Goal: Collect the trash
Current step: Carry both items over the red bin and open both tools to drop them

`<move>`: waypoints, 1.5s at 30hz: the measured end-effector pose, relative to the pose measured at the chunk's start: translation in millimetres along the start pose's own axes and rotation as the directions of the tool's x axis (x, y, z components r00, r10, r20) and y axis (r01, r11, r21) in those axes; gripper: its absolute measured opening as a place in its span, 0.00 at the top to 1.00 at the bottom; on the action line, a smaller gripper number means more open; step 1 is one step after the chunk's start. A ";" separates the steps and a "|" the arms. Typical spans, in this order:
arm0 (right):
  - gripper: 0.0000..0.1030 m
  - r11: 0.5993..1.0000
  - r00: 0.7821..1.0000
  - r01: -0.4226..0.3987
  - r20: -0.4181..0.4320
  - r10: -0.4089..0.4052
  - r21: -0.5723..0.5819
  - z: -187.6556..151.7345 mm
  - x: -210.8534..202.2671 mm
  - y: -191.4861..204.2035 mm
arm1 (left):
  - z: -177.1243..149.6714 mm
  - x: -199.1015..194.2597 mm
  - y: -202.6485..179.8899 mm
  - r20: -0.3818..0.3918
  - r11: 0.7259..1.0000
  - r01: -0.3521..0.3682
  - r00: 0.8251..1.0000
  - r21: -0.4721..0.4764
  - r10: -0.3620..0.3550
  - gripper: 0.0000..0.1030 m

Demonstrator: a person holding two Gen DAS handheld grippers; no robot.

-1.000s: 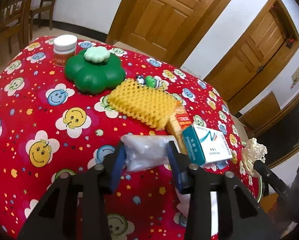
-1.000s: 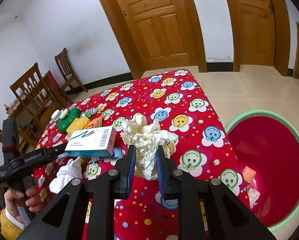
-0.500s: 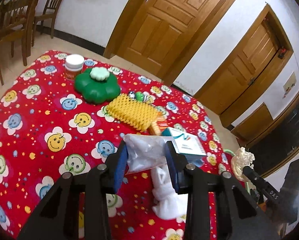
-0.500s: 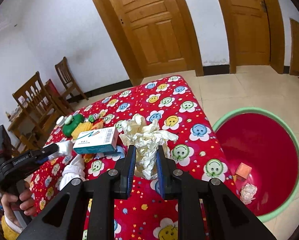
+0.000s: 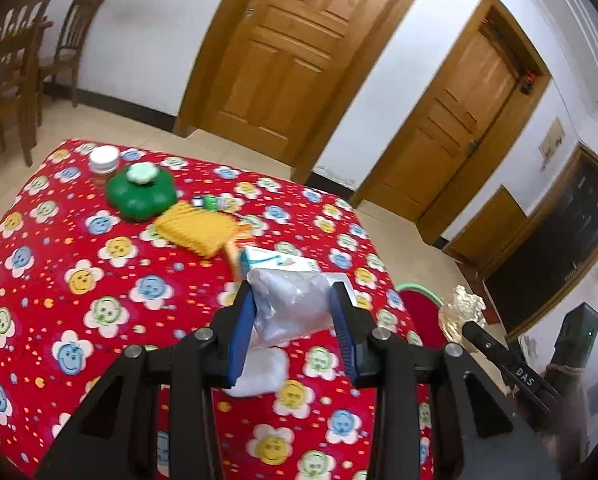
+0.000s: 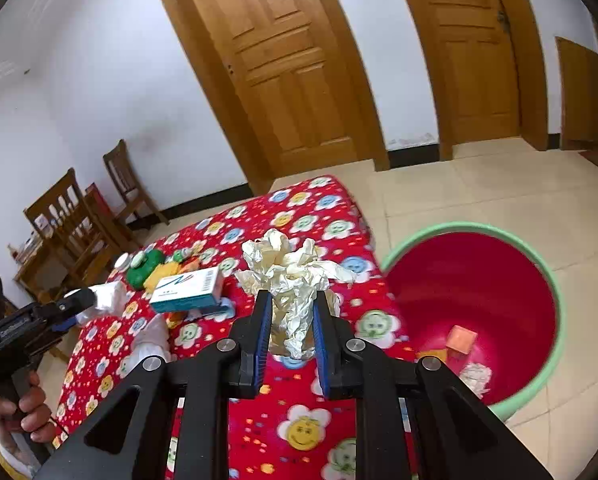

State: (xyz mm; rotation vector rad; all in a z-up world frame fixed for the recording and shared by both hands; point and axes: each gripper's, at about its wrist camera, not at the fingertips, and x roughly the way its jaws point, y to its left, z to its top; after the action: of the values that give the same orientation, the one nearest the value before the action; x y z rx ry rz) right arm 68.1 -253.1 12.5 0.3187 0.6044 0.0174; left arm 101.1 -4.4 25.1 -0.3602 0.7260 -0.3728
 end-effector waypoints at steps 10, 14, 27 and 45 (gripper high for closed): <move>0.81 0.995 0.998 0.064 0.022 -0.065 0.071 -4.9 -21.2 -40.5 | -13.8 18.1 -56.8 -0.054 0.995 0.041 0.998 0.094 -0.036 0.63; 0.81 0.990 0.995 0.093 0.017 -0.095 0.105 -8.8 -24.6 -60.0 | -19.9 32.2 -78.4 -0.087 0.990 0.056 0.995 0.133 -0.045 0.63; 0.78 0.968 0.985 0.175 -0.030 -0.173 0.182 -19.3 -21.6 -118.8 | -38.1 83.4 -135.6 -0.189 0.967 0.097 0.981 0.234 -0.052 0.63; 0.72 0.952 0.983 0.183 -0.029 -0.182 0.244 -22.6 -23.9 -154.0 | -56.3 131.2 -187.8 -0.276 0.933 0.152 0.959 0.325 -0.060 0.63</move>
State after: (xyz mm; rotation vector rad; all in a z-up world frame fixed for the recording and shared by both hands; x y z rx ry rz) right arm 23.9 -395.6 -37.9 0.5024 0.6419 -0.2367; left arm 114.2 -238.0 -5.9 -0.0164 0.8843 -0.6499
